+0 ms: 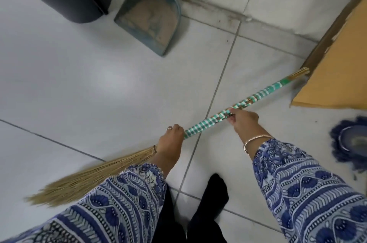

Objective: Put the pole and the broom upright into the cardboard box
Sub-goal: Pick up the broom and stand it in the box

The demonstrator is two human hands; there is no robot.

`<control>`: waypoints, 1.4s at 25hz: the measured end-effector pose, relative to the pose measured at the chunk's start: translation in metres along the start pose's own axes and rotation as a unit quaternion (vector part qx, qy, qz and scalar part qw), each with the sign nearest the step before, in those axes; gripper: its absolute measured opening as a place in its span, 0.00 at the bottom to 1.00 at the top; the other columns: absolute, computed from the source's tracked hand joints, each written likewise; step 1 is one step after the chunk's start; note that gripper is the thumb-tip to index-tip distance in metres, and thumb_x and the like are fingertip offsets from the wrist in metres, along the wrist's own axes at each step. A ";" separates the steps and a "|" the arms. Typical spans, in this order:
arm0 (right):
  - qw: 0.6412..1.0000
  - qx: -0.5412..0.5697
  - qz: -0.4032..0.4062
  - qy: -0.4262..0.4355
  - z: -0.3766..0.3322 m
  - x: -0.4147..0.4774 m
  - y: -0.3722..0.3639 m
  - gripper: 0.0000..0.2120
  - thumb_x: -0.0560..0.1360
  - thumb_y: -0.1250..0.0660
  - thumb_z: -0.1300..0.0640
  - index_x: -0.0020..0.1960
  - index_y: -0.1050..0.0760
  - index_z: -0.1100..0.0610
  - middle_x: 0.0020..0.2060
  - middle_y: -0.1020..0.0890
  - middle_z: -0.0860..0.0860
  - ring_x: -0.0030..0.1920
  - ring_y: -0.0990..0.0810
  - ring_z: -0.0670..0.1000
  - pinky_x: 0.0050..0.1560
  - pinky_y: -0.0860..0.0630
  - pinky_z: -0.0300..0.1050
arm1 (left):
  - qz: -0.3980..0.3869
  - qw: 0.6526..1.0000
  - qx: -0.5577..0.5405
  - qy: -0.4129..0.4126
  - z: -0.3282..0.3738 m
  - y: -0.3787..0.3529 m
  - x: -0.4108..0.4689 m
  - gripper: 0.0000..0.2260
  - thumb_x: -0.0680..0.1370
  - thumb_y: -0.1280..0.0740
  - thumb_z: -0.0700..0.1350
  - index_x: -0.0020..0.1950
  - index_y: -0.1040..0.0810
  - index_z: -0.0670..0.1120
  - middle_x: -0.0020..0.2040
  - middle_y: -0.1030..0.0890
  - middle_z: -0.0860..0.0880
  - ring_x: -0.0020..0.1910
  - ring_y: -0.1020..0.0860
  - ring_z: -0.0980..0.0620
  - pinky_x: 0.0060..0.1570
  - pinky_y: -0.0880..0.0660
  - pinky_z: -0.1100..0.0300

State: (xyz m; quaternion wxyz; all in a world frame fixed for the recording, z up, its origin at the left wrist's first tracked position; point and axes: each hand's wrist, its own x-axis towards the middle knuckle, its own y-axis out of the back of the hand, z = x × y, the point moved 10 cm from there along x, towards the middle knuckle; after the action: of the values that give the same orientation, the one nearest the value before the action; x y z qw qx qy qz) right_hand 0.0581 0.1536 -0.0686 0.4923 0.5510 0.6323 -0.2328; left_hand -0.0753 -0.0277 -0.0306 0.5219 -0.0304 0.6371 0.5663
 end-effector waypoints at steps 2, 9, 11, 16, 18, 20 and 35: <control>0.995 0.091 0.024 -0.035 -0.022 -0.048 0.005 0.08 0.70 0.32 0.72 0.49 0.27 0.70 0.54 0.21 0.63 0.33 0.24 0.51 0.54 0.22 0.50 | 0.010 1.000 -0.012 0.009 0.002 0.037 -0.029 0.11 0.77 0.38 0.33 0.58 0.30 0.40 0.59 0.27 0.44 0.59 0.27 0.45 0.50 0.24 0.52; 0.991 0.090 -0.029 0.092 -0.182 -0.297 0.054 0.09 0.68 0.30 0.71 0.35 0.26 0.62 0.42 0.20 0.60 0.35 0.21 0.50 0.51 0.20 0.48 | 0.094 0.993 -0.075 -0.012 0.049 0.244 -0.177 0.09 0.77 0.37 0.39 0.56 0.29 0.41 0.57 0.25 0.44 0.56 0.26 0.44 0.47 0.25 0.50; 0.981 0.071 -0.040 0.177 -0.241 -0.371 0.084 0.09 0.68 0.30 0.71 0.34 0.26 0.61 0.39 0.20 0.59 0.37 0.22 0.50 0.41 0.18 0.41 | 0.125 0.986 -0.107 -0.026 0.080 0.302 -0.217 0.08 0.76 0.36 0.39 0.53 0.28 0.40 0.55 0.24 0.42 0.53 0.25 0.42 0.47 0.25 0.49; 0.935 0.049 0.003 0.351 -0.358 -0.528 0.210 0.10 0.65 0.26 0.65 0.46 0.20 0.66 0.40 0.17 0.61 0.39 0.19 0.55 0.42 0.17 0.45 | 0.166 0.968 -0.148 -0.115 0.211 0.408 -0.309 0.07 0.72 0.32 0.38 0.47 0.28 0.39 0.51 0.22 0.40 0.49 0.24 0.40 0.44 0.26 0.48; 0.914 0.042 0.015 0.403 -0.383 -0.573 0.271 0.06 0.64 0.26 0.63 0.40 0.21 0.60 0.43 0.16 0.64 0.42 0.17 0.59 0.48 0.18 0.55 | 0.174 0.958 -0.172 -0.146 0.273 0.427 -0.346 0.08 0.71 0.31 0.38 0.43 0.31 0.42 0.51 0.22 0.40 0.48 0.23 0.40 0.42 0.27 0.50; 0.898 0.040 0.029 0.437 -0.399 -0.603 0.338 0.08 0.64 0.26 0.63 0.35 0.24 0.53 0.43 0.16 0.62 0.45 0.16 0.61 0.50 0.19 0.58 | 0.183 0.949 -0.190 -0.174 0.337 0.429 -0.376 0.10 0.71 0.31 0.38 0.41 0.33 0.44 0.50 0.22 0.40 0.47 0.23 0.41 0.39 0.31 0.54; 0.852 -0.013 0.159 0.498 -0.431 -0.555 0.792 0.08 0.63 0.26 0.65 0.41 0.22 0.62 0.41 0.15 0.59 0.42 0.16 0.57 0.48 0.19 0.56 | 0.107 0.918 -0.264 -0.277 0.788 0.254 -0.465 0.08 0.69 0.29 0.37 0.47 0.22 0.38 0.44 0.22 0.43 0.41 0.26 0.49 0.38 0.33 0.58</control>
State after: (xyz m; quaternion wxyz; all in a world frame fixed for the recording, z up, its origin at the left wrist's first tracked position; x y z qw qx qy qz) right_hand 0.5825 0.4796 0.7909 0.1483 0.6800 0.6994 0.1625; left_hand 0.4722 0.3999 0.6166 0.5870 0.0595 0.2938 0.7520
